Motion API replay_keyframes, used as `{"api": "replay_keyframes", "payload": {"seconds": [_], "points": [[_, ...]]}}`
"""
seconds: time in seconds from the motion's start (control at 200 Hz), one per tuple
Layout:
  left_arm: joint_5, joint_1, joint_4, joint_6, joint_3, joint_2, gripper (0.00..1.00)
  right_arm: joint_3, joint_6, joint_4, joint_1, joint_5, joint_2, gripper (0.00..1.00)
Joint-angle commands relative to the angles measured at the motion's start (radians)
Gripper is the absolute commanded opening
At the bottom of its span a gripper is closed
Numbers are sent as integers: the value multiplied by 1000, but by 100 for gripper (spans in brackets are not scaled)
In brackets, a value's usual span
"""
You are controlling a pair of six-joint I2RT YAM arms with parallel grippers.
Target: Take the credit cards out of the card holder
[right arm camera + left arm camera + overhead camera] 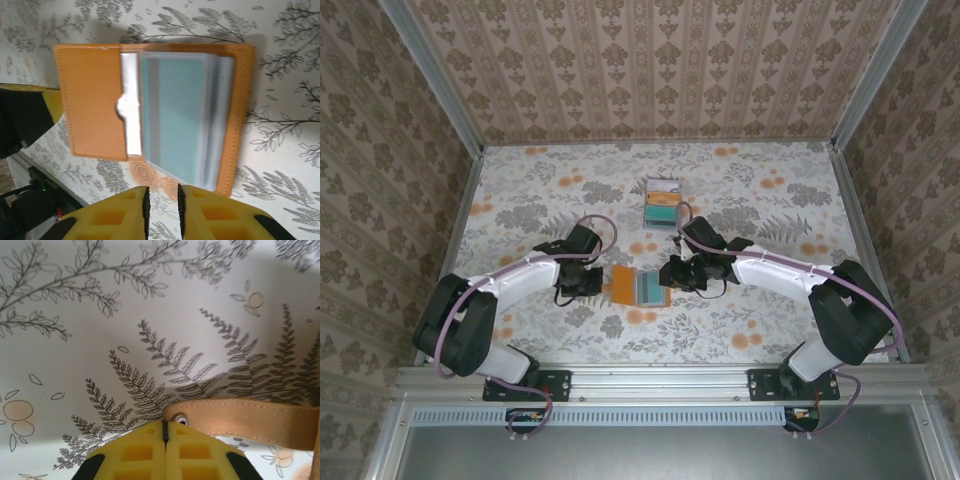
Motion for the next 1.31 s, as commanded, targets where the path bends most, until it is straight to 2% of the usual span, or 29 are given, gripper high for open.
{"api": "replay_keyframes", "payload": {"seconds": [0.0, 0.345, 0.59, 0.63, 0.755, 0.985, 1.145, 1.3], "points": [[-15, 7, -41, 21, 2, 27, 0, -41, -1, 17, -7, 17, 44, 29], [4, 5, -34, 17, 4, 33, 0, -76, -1, 119, -21, -35, 146, 30], [14, 1, -28, 16, 8, 42, 0, -70, 17, 195, -20, -98, 186, 23], [16, -1, -26, 15, 8, 42, 0, -71, 20, 205, -20, -106, 188, 20], [17, -3, -24, 14, 9, 42, 0, -69, 22, 218, -20, -120, 184, 0], [14, -4, -26, 17, 16, 44, 0, -69, 23, 196, -19, -111, 93, 0], [15, -4, -18, 21, 20, 54, 0, -39, 10, 128, -5, -91, 17, 0], [18, -4, -9, 22, 22, 64, 0, 27, -23, 38, 35, -55, 5, 0]]}}
